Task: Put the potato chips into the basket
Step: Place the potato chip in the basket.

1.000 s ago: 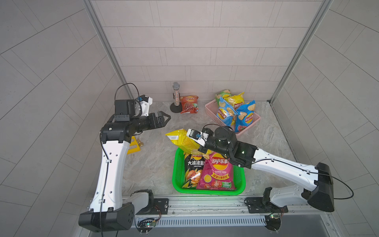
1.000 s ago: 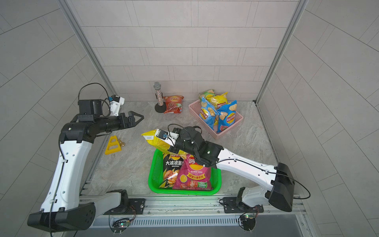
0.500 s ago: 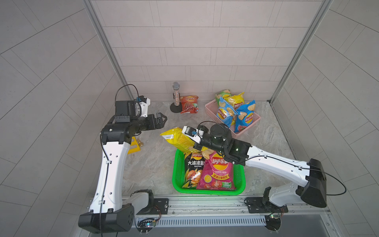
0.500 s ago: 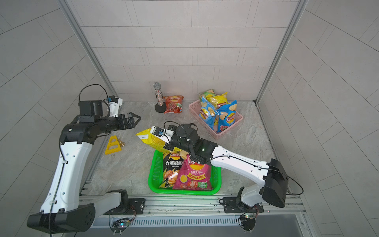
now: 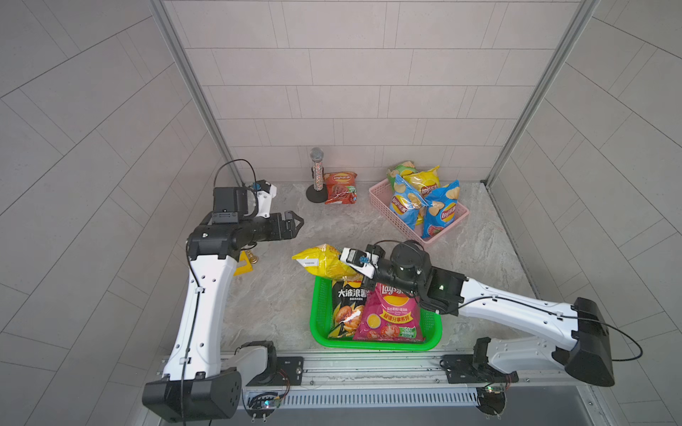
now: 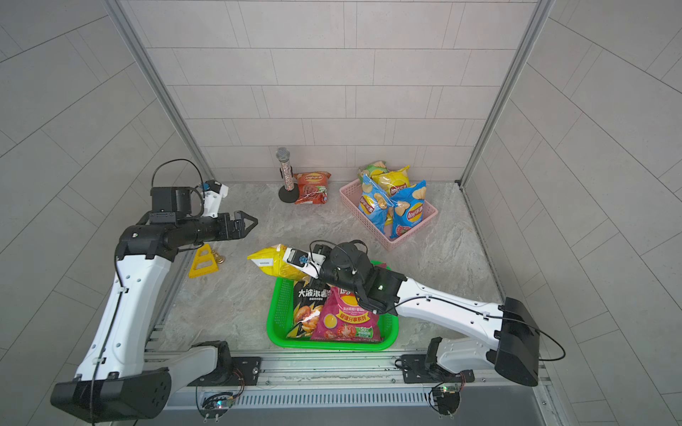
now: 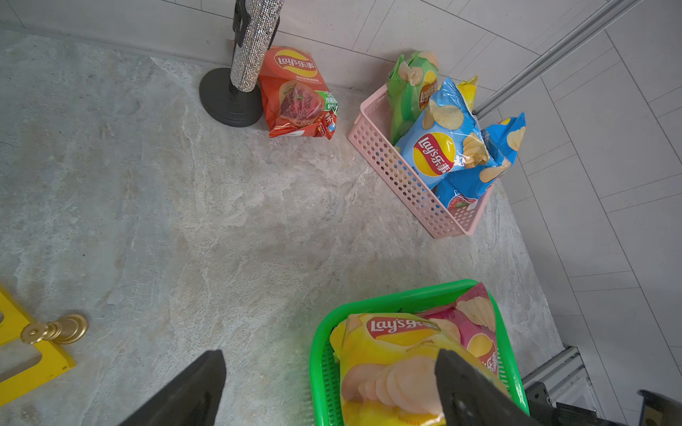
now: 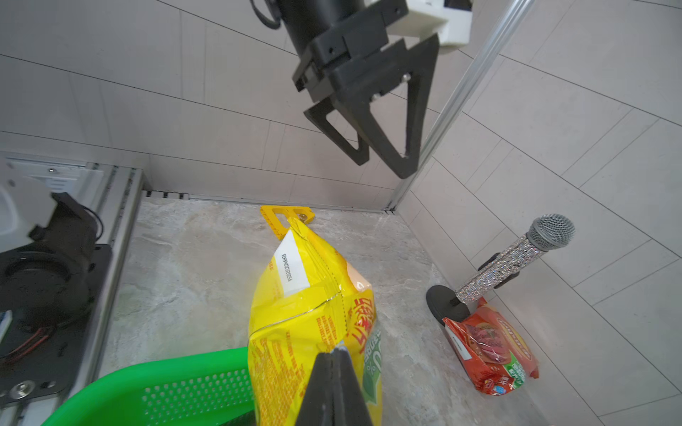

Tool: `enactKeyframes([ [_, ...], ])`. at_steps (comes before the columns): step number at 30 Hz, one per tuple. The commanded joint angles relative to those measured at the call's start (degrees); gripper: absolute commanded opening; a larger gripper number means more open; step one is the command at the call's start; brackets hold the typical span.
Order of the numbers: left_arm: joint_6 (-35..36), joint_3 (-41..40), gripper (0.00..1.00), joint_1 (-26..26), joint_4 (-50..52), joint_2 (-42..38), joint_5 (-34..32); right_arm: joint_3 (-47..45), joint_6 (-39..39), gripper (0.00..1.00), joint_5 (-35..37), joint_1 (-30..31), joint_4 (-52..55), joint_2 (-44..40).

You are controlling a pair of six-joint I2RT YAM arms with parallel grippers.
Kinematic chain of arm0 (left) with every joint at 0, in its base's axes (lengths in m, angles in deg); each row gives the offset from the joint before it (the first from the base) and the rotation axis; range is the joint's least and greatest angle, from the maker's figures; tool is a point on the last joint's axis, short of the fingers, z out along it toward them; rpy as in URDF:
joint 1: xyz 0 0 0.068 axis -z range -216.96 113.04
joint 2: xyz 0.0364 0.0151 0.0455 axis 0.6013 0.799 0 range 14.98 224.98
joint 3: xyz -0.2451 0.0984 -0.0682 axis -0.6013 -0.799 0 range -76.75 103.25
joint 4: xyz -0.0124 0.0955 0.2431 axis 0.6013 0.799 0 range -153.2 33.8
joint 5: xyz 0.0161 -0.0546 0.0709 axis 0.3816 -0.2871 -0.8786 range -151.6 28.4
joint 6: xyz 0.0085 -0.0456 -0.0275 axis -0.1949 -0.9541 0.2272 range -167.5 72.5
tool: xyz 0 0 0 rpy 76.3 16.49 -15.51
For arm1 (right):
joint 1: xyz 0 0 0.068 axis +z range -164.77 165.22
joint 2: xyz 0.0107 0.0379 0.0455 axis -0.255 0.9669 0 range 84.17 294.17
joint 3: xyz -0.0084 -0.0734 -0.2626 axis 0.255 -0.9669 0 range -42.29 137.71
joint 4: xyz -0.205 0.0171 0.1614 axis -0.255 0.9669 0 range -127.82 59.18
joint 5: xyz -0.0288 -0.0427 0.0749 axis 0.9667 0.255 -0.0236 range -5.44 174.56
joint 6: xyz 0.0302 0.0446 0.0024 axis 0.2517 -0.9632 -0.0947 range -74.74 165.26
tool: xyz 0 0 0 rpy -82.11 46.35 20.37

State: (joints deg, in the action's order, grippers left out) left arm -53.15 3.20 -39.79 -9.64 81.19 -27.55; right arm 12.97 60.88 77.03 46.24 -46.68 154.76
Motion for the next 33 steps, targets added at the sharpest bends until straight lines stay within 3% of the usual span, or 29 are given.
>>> enactKeyframes([
  [1, 2.0, -1.3, 0.96, -0.2, 0.5, -0.1, 1.7, -3.1, -3.4, 0.02, -0.3, 1.9, 4.0, -3.1],
  [9, 2.8, -6.6, 0.96, -0.2, -3.4, 0.3, 1.8, -10.4, -9.9, 0.2, 2.4, 7.1, 7.4, -9.2],
  [11, 4.1, -8.5, 0.96, -0.2, -4.5, 0.4, 1.8, -11.6, -11.5, 0.3, 3.3, 8.8, 9.0, -10.1],
  [16, 7.6, -11.4, 0.96, -0.1, -5.1, 1.7, 1.0, -12.2, -15.4, 0.46, 6.2, 10.6, 13.6, -14.5],
  [19, 9.0, -12.5, 0.96, -0.2, -4.9, 2.2, -0.7, -12.3, -18.2, 0.66, 7.5, 10.6, 17.1, -19.4],
  [20, 9.2, -12.9, 0.96, -0.2, -5.0, 2.3, -1.3, -12.2, -19.1, 0.68, 8.0, 10.7, 18.4, -21.0],
  [25, 10.6, -17.5, 0.96, -0.2, -7.7, 2.8, -1.6, -10.6, -25.7, 0.71, 9.0, 10.6, 20.5, -22.0],
  [33, 12.4, -20.4, 0.98, -0.2, -8.7, 2.7, -2.1, -2.7, -35.1, 0.62, 1.8, 10.7, 21.0, -3.9],
])
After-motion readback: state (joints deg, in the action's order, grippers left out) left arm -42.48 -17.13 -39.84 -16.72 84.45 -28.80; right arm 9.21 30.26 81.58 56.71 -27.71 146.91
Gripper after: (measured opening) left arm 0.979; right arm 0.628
